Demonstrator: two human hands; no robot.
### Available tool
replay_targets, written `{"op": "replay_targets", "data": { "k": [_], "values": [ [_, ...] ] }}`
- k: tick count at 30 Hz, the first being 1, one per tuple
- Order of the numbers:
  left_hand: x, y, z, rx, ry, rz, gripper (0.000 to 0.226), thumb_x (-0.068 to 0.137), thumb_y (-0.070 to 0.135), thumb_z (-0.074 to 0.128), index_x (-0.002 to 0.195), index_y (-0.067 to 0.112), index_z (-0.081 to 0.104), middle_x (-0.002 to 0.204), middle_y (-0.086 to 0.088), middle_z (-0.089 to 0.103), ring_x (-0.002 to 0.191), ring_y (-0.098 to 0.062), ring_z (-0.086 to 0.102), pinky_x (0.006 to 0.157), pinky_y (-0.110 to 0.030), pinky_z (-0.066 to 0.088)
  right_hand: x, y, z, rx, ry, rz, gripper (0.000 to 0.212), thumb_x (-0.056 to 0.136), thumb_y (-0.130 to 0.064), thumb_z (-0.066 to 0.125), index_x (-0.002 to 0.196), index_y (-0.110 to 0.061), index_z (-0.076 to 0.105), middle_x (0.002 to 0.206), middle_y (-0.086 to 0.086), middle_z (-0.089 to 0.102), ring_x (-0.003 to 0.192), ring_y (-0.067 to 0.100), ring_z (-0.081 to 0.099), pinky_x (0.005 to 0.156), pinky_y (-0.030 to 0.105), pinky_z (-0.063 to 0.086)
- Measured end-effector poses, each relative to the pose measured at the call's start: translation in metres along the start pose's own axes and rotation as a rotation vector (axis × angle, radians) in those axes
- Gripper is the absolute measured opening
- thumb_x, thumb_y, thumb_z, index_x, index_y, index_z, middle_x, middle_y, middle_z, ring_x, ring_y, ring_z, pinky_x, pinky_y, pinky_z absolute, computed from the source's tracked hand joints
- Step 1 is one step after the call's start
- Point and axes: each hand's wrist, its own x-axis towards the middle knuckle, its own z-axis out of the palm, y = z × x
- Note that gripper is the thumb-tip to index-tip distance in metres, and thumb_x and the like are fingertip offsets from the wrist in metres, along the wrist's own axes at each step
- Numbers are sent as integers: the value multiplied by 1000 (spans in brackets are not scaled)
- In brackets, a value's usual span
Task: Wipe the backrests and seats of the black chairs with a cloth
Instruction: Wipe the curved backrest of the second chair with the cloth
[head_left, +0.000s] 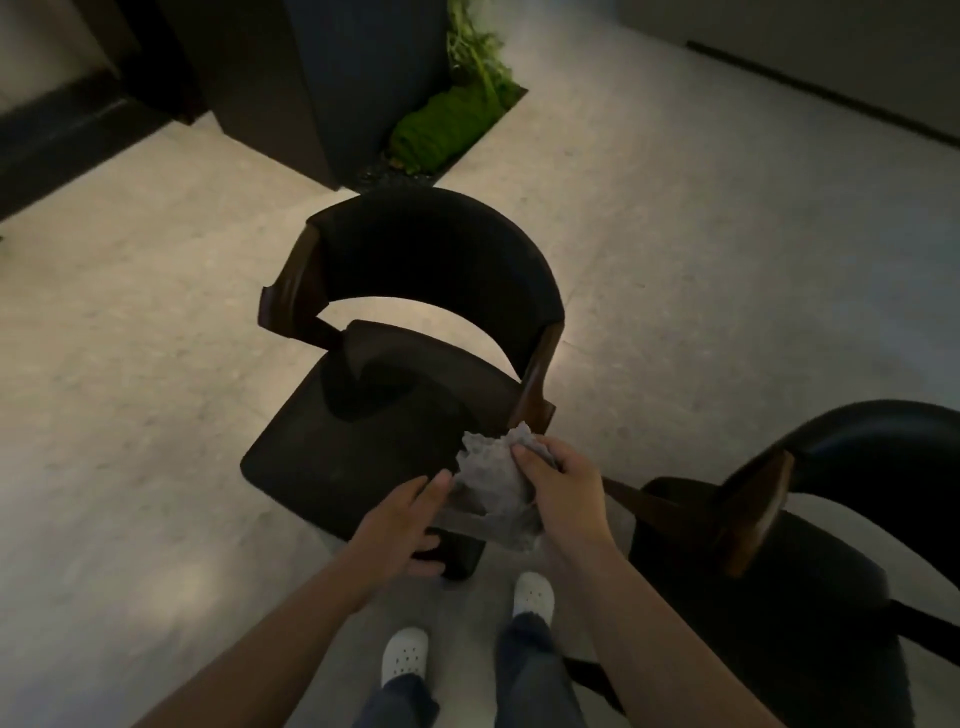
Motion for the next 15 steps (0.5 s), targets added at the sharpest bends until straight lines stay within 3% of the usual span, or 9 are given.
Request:
{"op": "replay_targets", "data": {
  "k": [3,4,9,15],
  "values": [
    [6,17,16,-260,-7,44,28,86,53,57,108,35,52,118,1,54,108,-29,60,90,-51,55,25,-6,0,15,-45,29,8,92,-31,61,98,-32,68,97,-5,70,91,13,68,86,41,58],
    [9,21,23,-281,-1,95,24,87,51,56,105,36,54,116,2,56,107,-27,61,89,-49,56,34,-7,-3,5,-61,22,8,92,-30,61,97,-32,67,98,-6,69,93,12,67,88,40,57],
    [31,40,57,-400,86,200,49,78,43,65,122,24,58,118,-4,66,105,-23,68,86,-43,58,75,-12,-19,-74,-193,-17,8,94,-29,59,97,-32,66,98,-7,68,95,12,65,88,39,57],
    [56,43,82,-422,311,190,15,91,18,64,104,12,67,105,-7,70,94,-17,71,81,-36,60,111,-8,-47,-135,-296,-35,19,96,-24,55,109,-16,66,104,1,67,95,13,65,79,25,56]
  ]
}}
